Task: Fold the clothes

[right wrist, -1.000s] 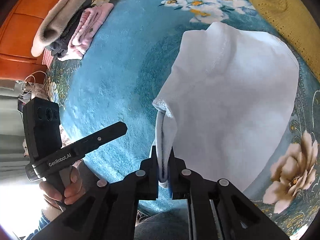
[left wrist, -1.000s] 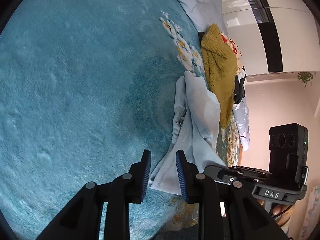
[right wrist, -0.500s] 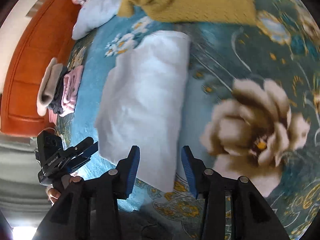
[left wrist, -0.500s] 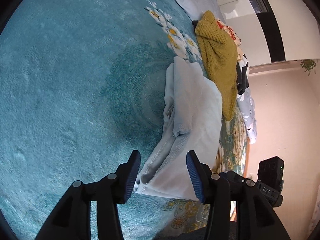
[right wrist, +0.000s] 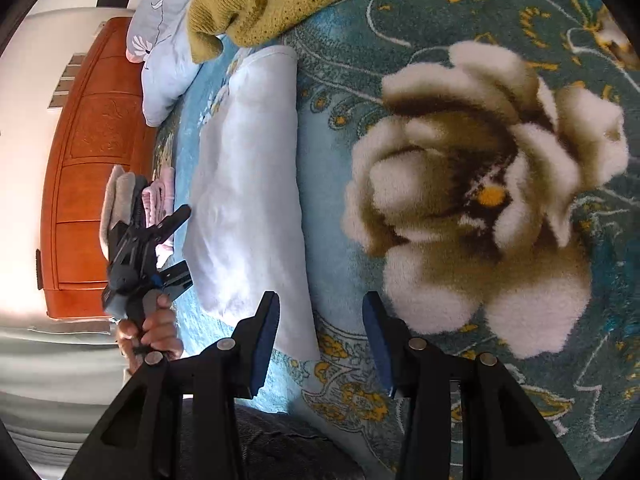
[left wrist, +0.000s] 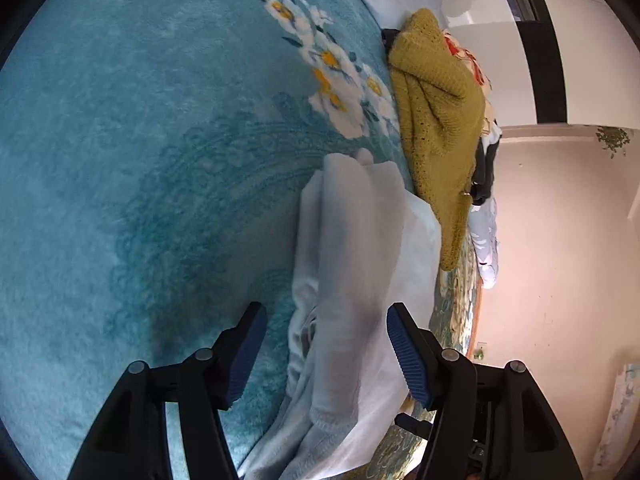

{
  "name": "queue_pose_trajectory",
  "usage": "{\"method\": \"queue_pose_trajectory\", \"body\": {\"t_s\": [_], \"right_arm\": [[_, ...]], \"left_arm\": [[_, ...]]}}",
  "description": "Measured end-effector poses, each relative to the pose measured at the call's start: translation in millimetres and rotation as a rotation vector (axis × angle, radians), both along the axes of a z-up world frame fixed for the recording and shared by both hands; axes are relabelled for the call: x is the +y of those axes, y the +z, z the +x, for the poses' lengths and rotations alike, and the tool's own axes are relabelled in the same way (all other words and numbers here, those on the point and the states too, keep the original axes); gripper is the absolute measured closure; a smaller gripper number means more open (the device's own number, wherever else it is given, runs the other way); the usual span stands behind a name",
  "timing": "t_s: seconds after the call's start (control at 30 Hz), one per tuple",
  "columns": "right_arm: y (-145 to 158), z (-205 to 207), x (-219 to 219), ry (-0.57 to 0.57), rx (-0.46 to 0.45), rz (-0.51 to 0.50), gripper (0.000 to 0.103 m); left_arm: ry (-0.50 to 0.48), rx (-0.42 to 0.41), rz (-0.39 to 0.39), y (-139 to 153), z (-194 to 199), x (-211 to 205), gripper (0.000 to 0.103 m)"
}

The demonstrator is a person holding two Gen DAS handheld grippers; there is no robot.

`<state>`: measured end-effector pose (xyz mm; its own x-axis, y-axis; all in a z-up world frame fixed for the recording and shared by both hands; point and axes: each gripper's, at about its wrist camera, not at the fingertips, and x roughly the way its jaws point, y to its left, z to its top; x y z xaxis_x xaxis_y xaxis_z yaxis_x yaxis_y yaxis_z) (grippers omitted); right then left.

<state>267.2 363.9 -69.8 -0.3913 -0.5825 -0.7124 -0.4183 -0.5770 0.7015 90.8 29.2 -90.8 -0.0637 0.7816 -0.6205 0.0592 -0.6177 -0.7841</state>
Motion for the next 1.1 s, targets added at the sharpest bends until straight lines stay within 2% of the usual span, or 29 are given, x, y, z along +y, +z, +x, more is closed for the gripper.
{"method": "queue_pose_trajectory", "body": {"t_s": [0.2,0.37,0.47,0.53,0.6,0.73,0.8,0.93,1.03,1.1], "right_arm": [[-2,-1,10,-0.021,-0.004,-0.013,0.059],[-5,-8,13,-0.029,-0.014,-0.018,0.059],[-6,-11,17,-0.032,-0.021,-0.013,0.059],[-7,-13,19,-0.042,-0.023,-0.016,0.059],[-9,-11,24,-0.053,-0.026,-0.018,0.059],[-11,-10,25,-0.062,-0.041,-0.025,0.059],[-10,-9,24,-0.058,-0.04,-0.02,0.059],[-7,-3,27,-0.074,-0.04,-0.015,0.059],[0,-3,32,-0.088,-0.023,-0.013,0.059],[7,-5,34,-0.082,-0.008,0.002,0.059]], "left_arm": [[-0.158,0.039,0.001,-2,-24,32,0.038],[-0.178,0.015,0.053,-10,-47,43,0.038],[-0.22,0.033,0.016,-6,-53,53,0.039],[-0.264,0.076,-0.044,1,-51,60,0.043],[-0.278,0.11,-0.1,6,-48,63,0.062],[-0.233,0.098,-0.102,9,-44,62,0.067],[-0.225,0.117,-0.123,14,-41,66,0.076],[-0.184,0.182,-0.165,33,-35,69,0.082],[-0.074,0.226,-0.138,48,-34,47,0.083],[0.051,0.237,-0.135,55,-34,15,0.083]]}}
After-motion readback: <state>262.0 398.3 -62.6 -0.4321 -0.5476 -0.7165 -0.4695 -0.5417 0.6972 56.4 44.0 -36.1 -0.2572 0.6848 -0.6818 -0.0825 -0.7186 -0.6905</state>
